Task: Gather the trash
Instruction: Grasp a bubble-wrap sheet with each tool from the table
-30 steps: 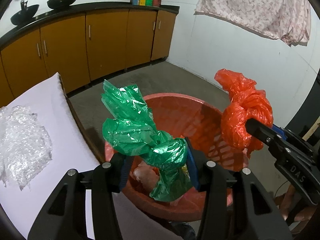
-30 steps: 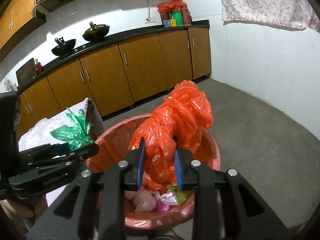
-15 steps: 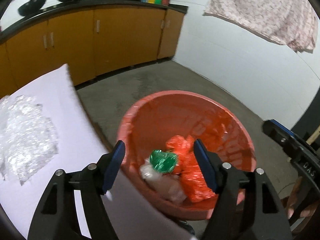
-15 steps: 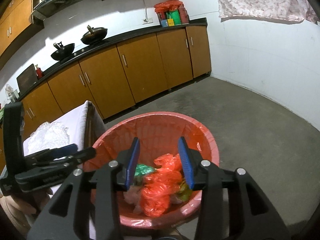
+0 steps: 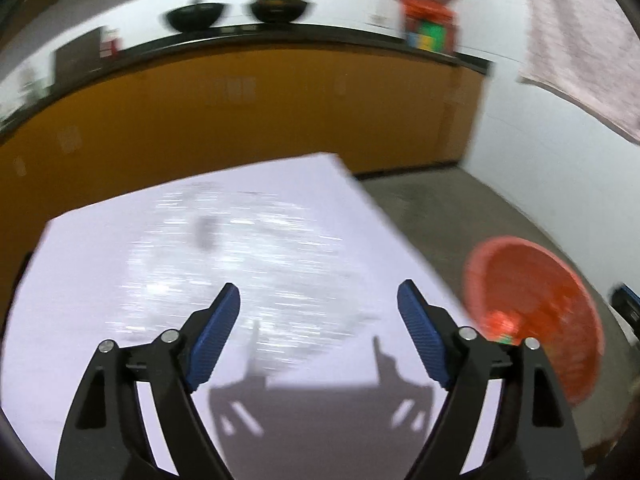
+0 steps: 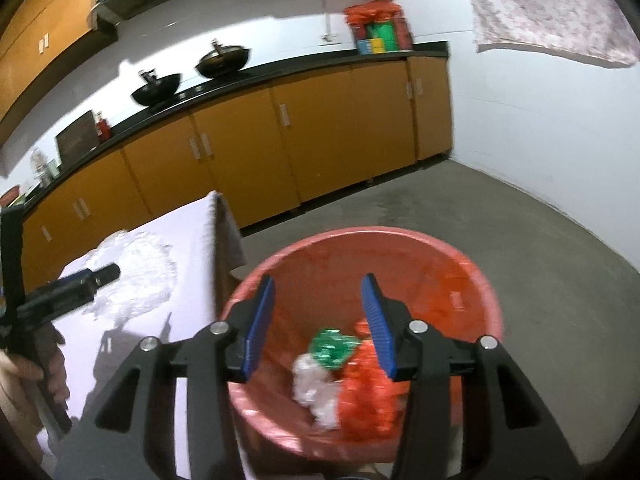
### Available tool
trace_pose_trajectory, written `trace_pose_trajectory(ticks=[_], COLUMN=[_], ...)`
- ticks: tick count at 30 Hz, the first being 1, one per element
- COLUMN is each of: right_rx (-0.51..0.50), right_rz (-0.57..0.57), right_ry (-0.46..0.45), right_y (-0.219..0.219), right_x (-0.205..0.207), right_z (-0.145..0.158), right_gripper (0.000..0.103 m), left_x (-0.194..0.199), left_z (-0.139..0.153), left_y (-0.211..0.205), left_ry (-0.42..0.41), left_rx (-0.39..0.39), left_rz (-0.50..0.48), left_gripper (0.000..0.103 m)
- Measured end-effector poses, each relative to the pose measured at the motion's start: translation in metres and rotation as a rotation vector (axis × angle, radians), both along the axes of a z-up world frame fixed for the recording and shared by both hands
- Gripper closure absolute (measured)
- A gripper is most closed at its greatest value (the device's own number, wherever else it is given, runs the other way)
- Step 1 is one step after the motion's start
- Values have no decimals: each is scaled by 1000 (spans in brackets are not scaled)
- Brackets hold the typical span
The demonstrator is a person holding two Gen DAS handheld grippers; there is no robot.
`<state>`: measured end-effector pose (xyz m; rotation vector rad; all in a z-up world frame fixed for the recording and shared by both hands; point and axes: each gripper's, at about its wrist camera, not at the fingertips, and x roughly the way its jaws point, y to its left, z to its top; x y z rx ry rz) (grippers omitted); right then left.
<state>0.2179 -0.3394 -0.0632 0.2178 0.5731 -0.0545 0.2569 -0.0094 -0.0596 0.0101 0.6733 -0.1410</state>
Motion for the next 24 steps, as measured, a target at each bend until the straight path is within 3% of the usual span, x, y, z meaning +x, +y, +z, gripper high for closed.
trace_pose_trajectory(ticks=[4,7,14,15,19,24], right_rx=[2,-4,-41,-45,-54,-47], right_rz=[75,125,201,208,235,287], right_ry=[3,9,41,46,53,55], right_y=[37,63,110,115,134,162], right_x=[15,25,46,50,61,73], right_z=[1,0,-2,-2,-2,-4], right_gripper=[53,53,53,53,53,53], left_x=[23,43,83,87,87,68], left_z=[-1,-7,-26,-29,-41,-38], left_y=[52,74,85,85,99,128], left_ry=[9,45,128,138,183,137], left_rx=[20,21,31,35,-16,12], left_rz=[152,212,211,205,174,191], left_gripper=[12,11,11,14,69,81])
